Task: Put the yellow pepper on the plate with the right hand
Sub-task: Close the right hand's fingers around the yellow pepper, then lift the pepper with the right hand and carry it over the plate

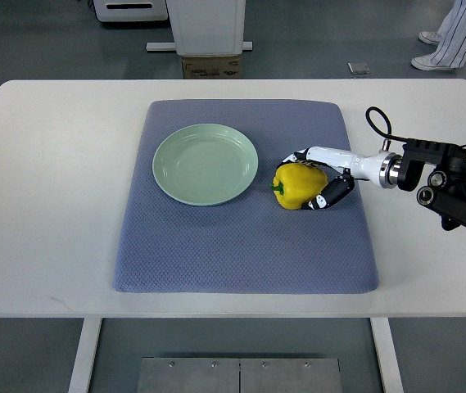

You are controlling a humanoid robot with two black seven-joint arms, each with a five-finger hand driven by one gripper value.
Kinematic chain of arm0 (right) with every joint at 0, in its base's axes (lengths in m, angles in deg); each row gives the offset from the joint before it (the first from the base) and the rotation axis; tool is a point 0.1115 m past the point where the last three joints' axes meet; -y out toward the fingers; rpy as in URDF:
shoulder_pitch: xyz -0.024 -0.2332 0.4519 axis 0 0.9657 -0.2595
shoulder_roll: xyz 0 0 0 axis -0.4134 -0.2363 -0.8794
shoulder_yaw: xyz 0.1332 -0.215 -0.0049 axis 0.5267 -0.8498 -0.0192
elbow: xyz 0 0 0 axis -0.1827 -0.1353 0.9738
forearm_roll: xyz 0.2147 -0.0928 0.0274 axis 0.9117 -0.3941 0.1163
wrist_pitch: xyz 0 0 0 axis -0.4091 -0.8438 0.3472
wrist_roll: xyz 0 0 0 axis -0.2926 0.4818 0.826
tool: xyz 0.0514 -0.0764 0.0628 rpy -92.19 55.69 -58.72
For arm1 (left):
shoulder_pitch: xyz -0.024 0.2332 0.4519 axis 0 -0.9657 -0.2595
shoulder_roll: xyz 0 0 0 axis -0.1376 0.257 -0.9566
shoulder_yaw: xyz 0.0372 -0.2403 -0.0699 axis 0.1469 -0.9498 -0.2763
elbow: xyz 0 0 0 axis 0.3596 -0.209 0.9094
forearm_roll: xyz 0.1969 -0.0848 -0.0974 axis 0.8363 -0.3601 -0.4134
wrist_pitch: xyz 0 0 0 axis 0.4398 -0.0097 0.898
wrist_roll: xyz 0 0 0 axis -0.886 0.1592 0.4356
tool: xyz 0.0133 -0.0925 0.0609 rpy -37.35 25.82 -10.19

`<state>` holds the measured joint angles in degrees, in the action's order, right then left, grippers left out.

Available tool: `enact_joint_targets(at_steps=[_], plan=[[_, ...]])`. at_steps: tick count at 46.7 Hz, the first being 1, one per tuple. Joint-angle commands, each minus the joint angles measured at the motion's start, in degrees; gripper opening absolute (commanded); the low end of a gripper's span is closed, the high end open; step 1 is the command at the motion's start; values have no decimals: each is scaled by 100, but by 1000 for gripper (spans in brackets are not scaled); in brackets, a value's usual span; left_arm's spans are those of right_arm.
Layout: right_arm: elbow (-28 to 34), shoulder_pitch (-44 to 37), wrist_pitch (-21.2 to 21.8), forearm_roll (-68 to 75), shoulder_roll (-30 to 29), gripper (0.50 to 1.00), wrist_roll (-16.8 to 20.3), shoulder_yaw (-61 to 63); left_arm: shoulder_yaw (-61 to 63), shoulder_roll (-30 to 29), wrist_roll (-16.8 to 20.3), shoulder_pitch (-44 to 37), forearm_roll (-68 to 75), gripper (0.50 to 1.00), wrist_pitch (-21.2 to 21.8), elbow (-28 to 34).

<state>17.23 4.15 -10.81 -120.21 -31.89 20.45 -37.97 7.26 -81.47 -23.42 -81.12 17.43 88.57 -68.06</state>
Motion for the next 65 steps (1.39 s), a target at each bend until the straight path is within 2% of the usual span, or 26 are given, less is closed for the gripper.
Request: enact_joint_targets(at_steps=[1, 5, 9, 12, 13, 33, 52, 65], plan=[[-39, 9, -13, -4, -1, 801, 0, -2, 0, 0, 0, 0, 1, 1000, 3, 0], [-74, 9, -13, -4, -9, 751, 0, -2, 0, 0, 0, 0, 1, 1000, 3, 0], [-100, 9, -39, -4, -9, 659, 0, -2, 0, 0, 0, 0, 1, 1000, 3, 0], [-118, 0, -40, 5, -9, 529, 0, 6, 0, 0, 0, 0, 1, 1000, 3, 0], [-126, -9, -40, -4, -9, 500, 0, 7, 0, 0, 0, 0, 1, 1000, 3, 0], [-144, -465, -48, 75, -115, 500, 88, 323, 0, 0, 0, 0, 1, 1000, 3, 0], [-961, -1028, -92, 84, -1406, 500, 351, 279, 0, 0, 0, 0, 1, 1000, 3, 0], [-1128, -1116, -101, 84, -2232, 500, 729, 262, 0, 0, 0, 0, 1, 1000, 3, 0]])
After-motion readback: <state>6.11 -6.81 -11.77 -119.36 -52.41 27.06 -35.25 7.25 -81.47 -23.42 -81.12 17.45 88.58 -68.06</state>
